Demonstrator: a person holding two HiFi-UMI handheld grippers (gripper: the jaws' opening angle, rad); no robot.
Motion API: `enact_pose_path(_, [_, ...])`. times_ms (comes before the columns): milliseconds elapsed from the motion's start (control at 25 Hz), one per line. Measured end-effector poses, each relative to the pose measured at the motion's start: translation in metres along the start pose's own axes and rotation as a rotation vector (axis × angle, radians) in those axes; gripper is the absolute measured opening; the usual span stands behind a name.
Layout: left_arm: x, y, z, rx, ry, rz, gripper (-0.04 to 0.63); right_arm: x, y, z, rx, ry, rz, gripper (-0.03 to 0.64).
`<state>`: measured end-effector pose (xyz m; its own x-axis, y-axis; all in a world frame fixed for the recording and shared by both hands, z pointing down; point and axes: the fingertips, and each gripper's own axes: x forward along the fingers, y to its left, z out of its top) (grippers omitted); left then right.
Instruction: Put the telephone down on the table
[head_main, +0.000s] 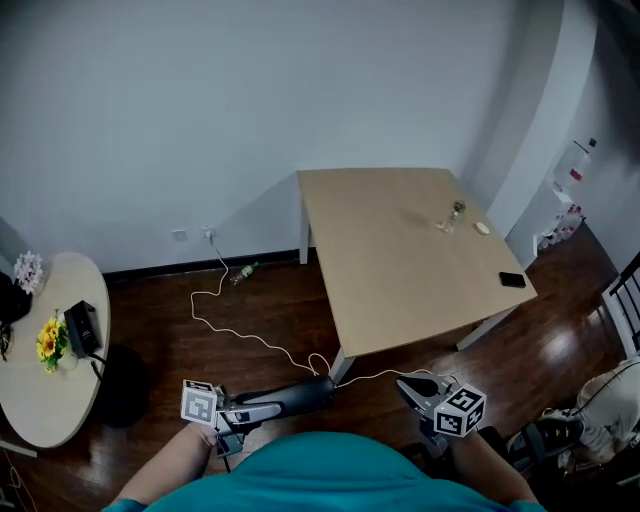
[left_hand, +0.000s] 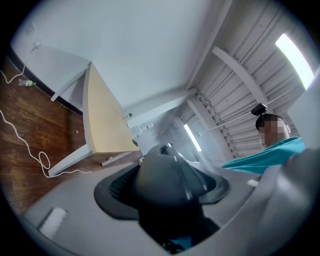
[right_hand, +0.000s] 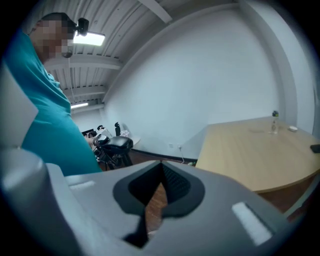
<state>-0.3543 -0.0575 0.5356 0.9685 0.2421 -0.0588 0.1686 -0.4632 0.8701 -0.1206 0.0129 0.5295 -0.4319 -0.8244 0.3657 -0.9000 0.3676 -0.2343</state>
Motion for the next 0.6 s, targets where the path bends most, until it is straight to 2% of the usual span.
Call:
enact_pose_path(120, [0.021,0.008,0.011,-0.001,0.016,-0.005,0.307,-0.003,-0.024,0.004,0.014,-0.011,-0.005,0.003])
enact_pose_path(280, [0.055,0.020,0.026,0.011,-0.005,0.027,0.307,-0.012,-0.070,0.003,0.025,-0.019,0.016,0.003])
enact_pose_path(400, [0.090,0.026,0.038,0.027,-0.060,0.062,0.307,-0.021,-0.114,0.006,-0.002,-0.009,0.060,0.003])
enact_pose_path(600, [0.149,0.030,0.051,0.017,-0.212,0.095,0.307,-0.033,-0.176,0.019,-0.071,0.035,0.169,0.003])
